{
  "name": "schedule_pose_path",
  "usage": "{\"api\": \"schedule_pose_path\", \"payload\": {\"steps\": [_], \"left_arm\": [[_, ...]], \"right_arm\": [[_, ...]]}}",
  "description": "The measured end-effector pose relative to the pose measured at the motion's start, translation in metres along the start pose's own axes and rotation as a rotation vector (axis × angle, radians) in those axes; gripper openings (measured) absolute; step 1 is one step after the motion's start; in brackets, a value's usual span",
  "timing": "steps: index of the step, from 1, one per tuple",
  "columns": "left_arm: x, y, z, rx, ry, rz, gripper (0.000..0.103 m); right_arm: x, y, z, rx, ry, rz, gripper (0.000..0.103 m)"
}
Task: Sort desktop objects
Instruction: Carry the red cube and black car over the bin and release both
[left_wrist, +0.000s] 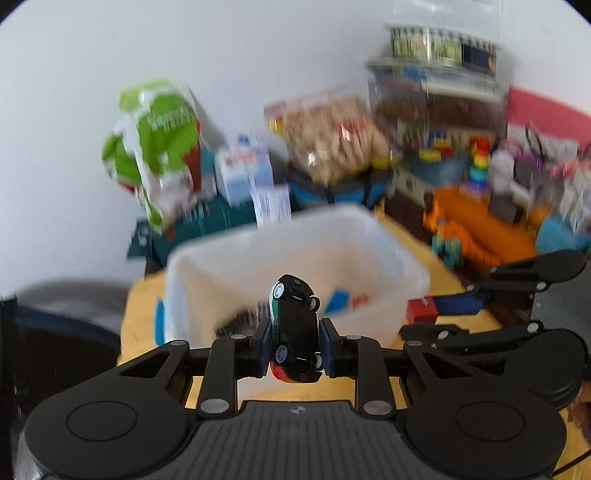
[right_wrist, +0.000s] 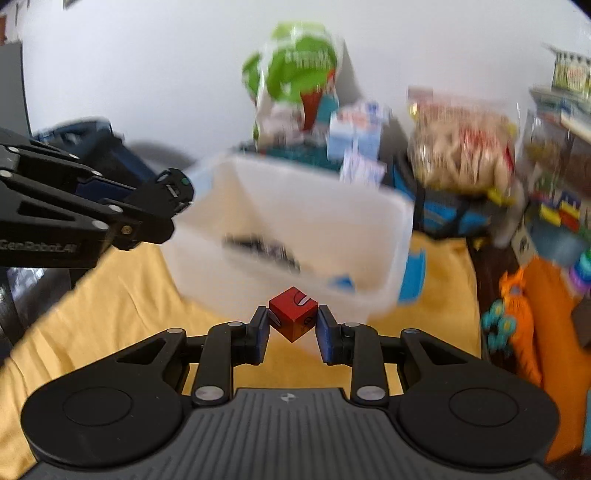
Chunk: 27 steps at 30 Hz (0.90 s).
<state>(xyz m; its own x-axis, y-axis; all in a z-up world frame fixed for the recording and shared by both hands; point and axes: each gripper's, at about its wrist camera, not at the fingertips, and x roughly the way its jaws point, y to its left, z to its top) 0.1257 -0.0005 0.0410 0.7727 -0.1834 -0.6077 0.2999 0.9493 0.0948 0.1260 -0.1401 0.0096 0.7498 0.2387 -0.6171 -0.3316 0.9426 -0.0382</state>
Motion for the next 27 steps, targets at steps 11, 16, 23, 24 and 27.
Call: {"api": "schedule_pose_path", "payload": {"steps": [11, 16, 23, 24, 27], "left_arm": [[0.076, 0.026, 0.032, -0.067, 0.068, 0.041, 0.03], [0.111, 0.032, 0.027, -0.043, 0.144, 0.046, 0.03], [0.128, 0.038, 0.021, -0.047, 0.196, 0.038, 0.039], [0.127, 0.039, 0.021, -0.052, 0.193, 0.039, 0.051], [0.119, 0.04, 0.026, -0.042, 0.182, 0.055, 0.06]], "right_arm": [[0.048, -0.007, 0.055, -0.05, -0.001, -0.021, 0.03], [0.074, -0.008, 0.058, -0.07, 0.05, -0.035, 0.031], [0.095, -0.01, 0.055, -0.08, 0.109, -0.042, 0.05], [0.094, -0.01, 0.055, -0.087, 0.108, -0.044, 0.06], [0.092, -0.008, 0.059, -0.122, 0.112, -0.056, 0.069]]}}
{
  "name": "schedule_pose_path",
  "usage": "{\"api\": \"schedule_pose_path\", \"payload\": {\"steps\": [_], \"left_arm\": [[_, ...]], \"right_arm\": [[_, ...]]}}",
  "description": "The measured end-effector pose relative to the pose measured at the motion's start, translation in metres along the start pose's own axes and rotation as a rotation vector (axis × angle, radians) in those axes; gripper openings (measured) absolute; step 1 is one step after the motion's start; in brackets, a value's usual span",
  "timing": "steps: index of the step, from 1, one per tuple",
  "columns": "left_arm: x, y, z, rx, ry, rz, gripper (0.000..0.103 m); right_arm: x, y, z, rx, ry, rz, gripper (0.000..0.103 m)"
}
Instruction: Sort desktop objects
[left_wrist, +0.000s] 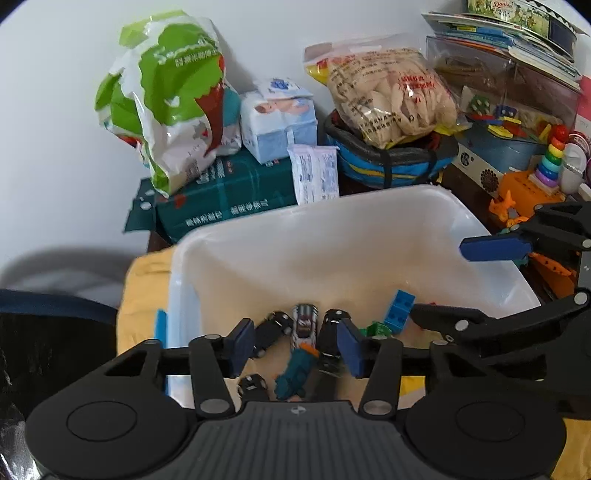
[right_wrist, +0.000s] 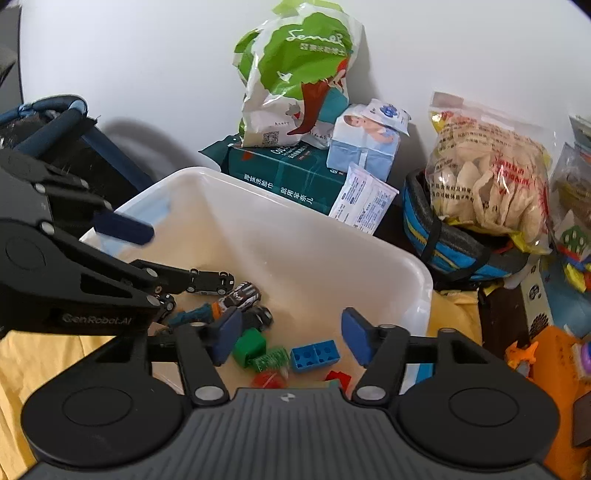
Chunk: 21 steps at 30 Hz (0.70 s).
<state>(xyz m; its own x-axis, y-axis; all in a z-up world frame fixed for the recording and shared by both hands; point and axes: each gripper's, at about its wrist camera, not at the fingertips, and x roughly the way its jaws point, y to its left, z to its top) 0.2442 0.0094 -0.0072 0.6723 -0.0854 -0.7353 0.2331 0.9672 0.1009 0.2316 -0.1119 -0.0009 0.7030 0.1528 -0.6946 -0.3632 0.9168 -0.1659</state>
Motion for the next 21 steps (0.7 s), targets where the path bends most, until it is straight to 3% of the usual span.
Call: {"api": "schedule_pose_path", "payload": {"steps": [2, 6, 12, 17, 21], "left_arm": [[-0.006, 0.003, 0.003, -0.003, 0.003, 0.008, 0.066], [-0.019, 0.006, 0.008, 0.009, 0.014, 0.016, 0.068], [-0.038, 0.002, 0.013, 0.102, 0.019, 0.075, 0.069], [-0.044, 0.006, 0.018, 0.091, 0.077, 0.013, 0.07], [-0.043, 0.0, 0.019, 0.136, 0.104, 0.034, 0.07]], "right_arm": [[-0.002, -0.001, 0.003, -0.021, 0.012, -0.006, 0.081], [-0.012, 0.0, 0.008, -0.061, 0.023, -0.007, 0.083], [-0.023, 0.0, 0.012, -0.155, 0.108, 0.024, 0.095], [-0.03, 0.0, 0.008, -0.206, 0.159, 0.02, 0.099], [-0.033, -0.003, 0.007, -0.206, 0.195, 0.044, 0.101]]}}
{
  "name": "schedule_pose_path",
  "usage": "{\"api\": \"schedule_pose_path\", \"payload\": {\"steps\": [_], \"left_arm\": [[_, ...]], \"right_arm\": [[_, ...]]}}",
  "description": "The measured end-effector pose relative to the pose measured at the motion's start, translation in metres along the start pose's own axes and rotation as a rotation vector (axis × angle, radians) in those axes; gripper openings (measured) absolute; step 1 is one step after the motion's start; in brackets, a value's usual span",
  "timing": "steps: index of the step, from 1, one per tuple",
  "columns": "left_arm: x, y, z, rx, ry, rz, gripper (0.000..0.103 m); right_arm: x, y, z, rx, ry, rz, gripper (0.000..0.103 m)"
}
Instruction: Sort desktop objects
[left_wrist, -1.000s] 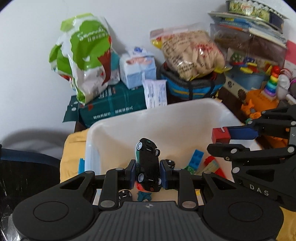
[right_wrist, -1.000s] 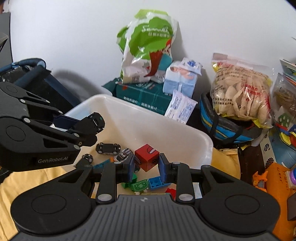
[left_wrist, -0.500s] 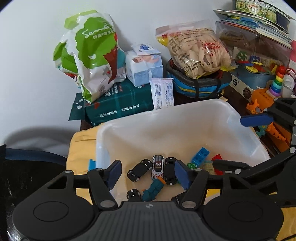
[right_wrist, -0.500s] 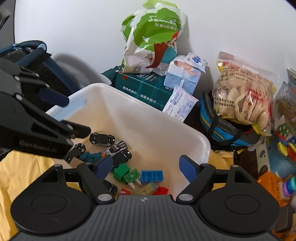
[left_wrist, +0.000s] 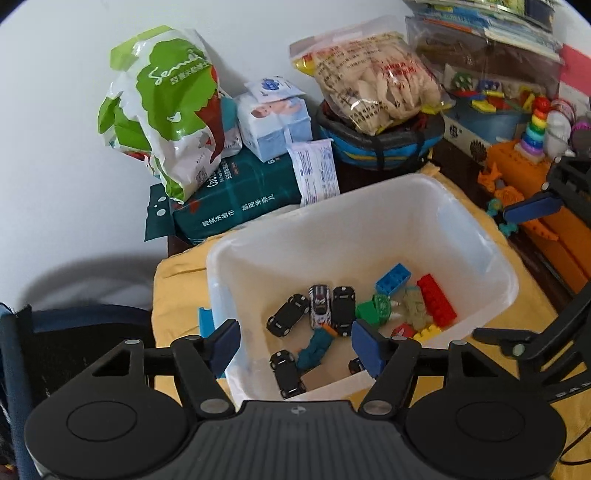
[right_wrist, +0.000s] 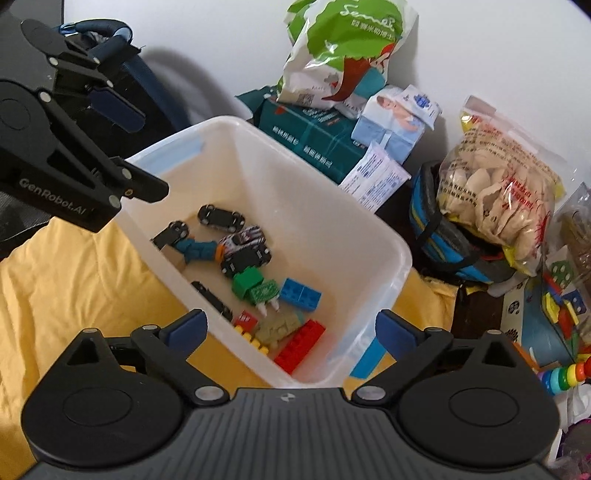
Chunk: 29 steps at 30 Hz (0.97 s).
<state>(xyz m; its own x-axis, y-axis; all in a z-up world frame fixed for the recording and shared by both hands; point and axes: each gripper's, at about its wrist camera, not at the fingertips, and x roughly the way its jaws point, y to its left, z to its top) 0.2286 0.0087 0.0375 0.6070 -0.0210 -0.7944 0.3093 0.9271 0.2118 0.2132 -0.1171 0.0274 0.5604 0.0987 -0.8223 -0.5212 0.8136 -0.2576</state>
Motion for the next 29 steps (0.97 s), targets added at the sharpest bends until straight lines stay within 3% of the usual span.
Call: {"api": "schedule_pose_path", "payload": {"steps": [4, 15, 23, 29], "left_arm": [[0.001, -0.01, 0.003, 0.054, 0.029, 0.068, 0.07], [0.002, -0.027, 0.006, 0.109, 0.025, 0.054, 0.07], [0.009, -0.026, 0.01, 0.076, 0.055, 0.046, 0.07], [0.011, -0.031, 0.013, 0.113, 0.052, 0.098, 0.075]], "right_arm": [[0.001, -0.002, -0.002, -0.007, 0.025, -0.005, 0.102], [0.007, -0.007, -0.007, 0.026, 0.048, 0.002, 0.102], [0.009, -0.01, -0.007, 0.032, 0.048, 0.004, 0.102], [0.011, -0.012, -0.007, 0.037, 0.047, 0.007, 0.102]]}}
